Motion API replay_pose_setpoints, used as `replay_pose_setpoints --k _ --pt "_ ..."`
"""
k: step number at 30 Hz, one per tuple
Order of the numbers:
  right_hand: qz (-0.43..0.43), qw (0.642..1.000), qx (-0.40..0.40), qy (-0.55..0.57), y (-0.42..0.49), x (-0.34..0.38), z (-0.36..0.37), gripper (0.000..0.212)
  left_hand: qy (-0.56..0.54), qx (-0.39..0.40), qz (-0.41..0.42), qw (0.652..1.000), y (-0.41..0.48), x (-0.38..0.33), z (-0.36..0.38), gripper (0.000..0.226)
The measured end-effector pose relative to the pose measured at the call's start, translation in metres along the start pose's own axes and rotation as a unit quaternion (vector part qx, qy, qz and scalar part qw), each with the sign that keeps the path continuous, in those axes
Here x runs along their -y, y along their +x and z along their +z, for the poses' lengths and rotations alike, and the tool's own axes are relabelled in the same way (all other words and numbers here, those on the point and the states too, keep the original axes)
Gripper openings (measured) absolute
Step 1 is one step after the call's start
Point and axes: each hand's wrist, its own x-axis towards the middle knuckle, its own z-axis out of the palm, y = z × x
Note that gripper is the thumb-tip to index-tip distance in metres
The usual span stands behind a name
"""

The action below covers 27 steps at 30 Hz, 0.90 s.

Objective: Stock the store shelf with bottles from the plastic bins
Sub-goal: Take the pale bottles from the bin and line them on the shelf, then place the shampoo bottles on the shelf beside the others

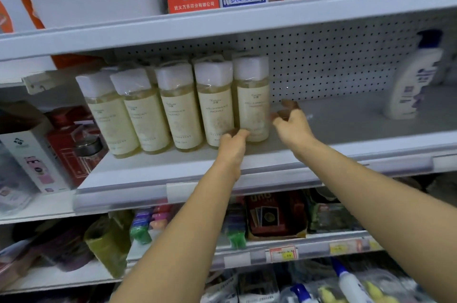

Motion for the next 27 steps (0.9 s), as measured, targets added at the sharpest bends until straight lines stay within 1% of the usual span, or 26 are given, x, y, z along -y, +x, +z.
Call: replay_pose_setpoints --k 2,3,4,7,9,11,14,19,27 --pt "-0.01 0.999 -0.038 0.012 -0.02 -0.006 -0.003 0.039 -0.06 0.005 0.005 0.998 -0.018 -0.003 -0.007 0.021" --pt "-0.016 0.998 -0.05 0.016 -0.03 -0.009 -0.004 0.036 -0.087 0.012 0.007 0.996 -0.028 -0.005 -0.01 0.012" --pt "-0.02 0.998 -0.057 0.019 -0.039 -0.013 -0.004 0.035 -0.11 0.02 0.01 0.994 -0.039 -0.005 -0.013 0.011" --pt "-0.016 0.998 -0.054 0.023 -0.065 -0.026 -0.004 0.028 -0.165 0.041 -0.002 0.985 -0.066 -0.001 -0.026 0.022" --pt "-0.009 0.998 -0.049 0.031 -0.082 -0.032 -0.006 0.023 -0.201 0.053 -0.028 0.978 -0.08 0.007 -0.033 0.018" --pt "0.002 0.998 -0.044 0.041 -0.1 -0.039 -0.011 0.023 -0.226 0.061 -0.056 0.97 -0.092 0.019 -0.037 0.019" --pt "0.017 0.998 -0.031 0.045 -0.122 -0.051 -0.018 0.021 -0.229 0.078 -0.075 0.968 -0.107 0.039 -0.038 0.021" --pt "0.06 0.998 -0.001 0.023 -0.147 -0.074 -0.035 0.018 -0.199 0.101 -0.115 0.968 -0.126 0.079 -0.03 0.019" --pt "0.138 0.99 0.0 -0.011 -0.159 -0.13 -0.065 0.019 -0.162 0.125 -0.224 0.953 -0.133 0.143 -0.001 0.017"
